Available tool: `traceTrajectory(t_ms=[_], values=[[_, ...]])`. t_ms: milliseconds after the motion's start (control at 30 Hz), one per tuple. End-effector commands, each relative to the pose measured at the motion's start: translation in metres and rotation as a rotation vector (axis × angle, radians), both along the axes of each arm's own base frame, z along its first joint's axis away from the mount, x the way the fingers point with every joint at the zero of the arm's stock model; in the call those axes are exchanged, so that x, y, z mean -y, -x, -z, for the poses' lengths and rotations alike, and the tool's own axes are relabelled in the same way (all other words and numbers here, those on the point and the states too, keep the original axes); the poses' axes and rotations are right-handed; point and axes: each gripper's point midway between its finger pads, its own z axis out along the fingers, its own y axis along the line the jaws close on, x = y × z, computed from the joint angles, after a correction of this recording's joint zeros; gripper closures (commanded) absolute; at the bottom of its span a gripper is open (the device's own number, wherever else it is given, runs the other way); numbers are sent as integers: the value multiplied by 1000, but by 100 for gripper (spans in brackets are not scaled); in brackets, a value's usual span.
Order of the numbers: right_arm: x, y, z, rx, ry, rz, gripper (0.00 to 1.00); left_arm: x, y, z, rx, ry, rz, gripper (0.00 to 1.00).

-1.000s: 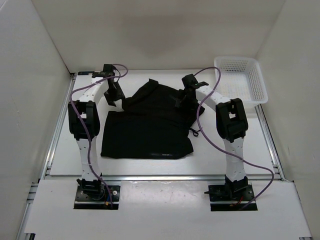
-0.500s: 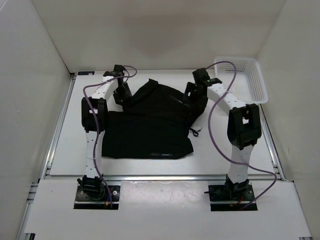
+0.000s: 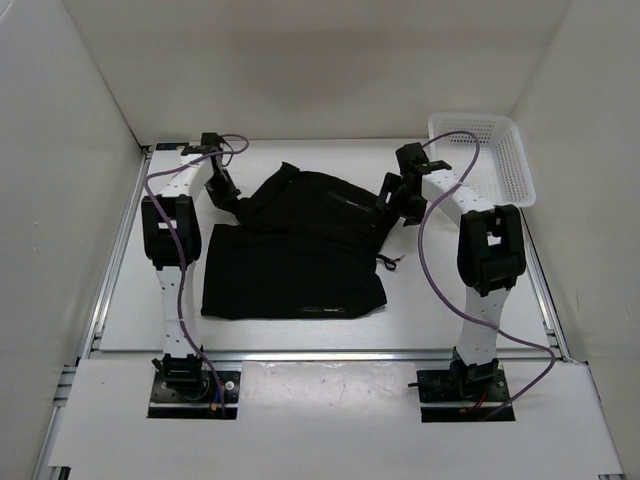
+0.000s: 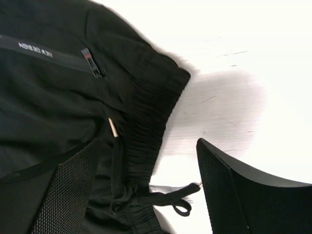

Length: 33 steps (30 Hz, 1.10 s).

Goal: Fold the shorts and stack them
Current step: Flatten the shorts out

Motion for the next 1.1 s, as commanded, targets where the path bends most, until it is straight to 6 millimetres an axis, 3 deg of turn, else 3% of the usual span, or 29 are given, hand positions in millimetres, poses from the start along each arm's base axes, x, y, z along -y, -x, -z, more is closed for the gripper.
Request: traceTrajectory(t_ms=[0,233,300,333,400,433,467,567,600,633,667,700,733,767,800,833,867,900,1000,1033,1067], values=[[-14,5,5,-13,6,-56,18,-23,-10,-56,134,36,-57,90],[-31,0,26,-41,10,-99,26,-53,6,-63,137,23,-119,90],[-33,-7,24,-29,6,-99,26,-67,6,-68,154,12,-147,90],[-36,-6,24,-33,-8,-105,27,-64,6,-69,155,26,-127,90],[-41,-7,21,-23,-11,-115,27,-61,7,-70,157,62,-101,75],[-46,-7,10,-1,-18,-124,27,-61,7,-70,157,62,-101,57],[-45,-4,8,-1,-18,-124,27,-60,7,-78,174,70,-97,48],[-37,4,-7,38,-7,-114,27,-64,7,-92,207,44,-94,9],[-36,8,-10,41,-8,-114,27,-67,13,-99,210,24,-101,6],[-36,12,-26,65,-29,-107,27,-73,19,-98,201,12,-115,6],[-37,27,-21,47,-33,-120,27,-83,32,-97,170,-24,-139,6],[-34,35,-37,76,-46,-112,26,-85,44,-110,184,-43,-147,8],[-35,47,-39,70,-50,-115,24,-95,72,-91,107,-54,-186,10],[-26,74,-19,5,-37,-118,24,-97,89,-86,71,-46,-219,11],[-27,85,-31,27,-77,-114,23,-98,105,-93,78,-42,-246,11],[-28,100,-27,9,-94,-113,23,-99,138,-68,-15,-23,-275,13],[-27,110,-23,2,-110,-108,22,-95,149,-63,-24,-12,-272,13],[-22,130,-14,-24,-122,-101,22,-95,155,-66,2,-2,-289,14],[-25,137,-13,-14,-156,-102,22,-85,162,-59,5,32,-259,18],[-27,126,-24,26,-155,-110,22,-83,154,-58,6,29,-239,22],[-27,115,-23,37,-130,-124,23,-74,129,-78,74,26,-200,26]])
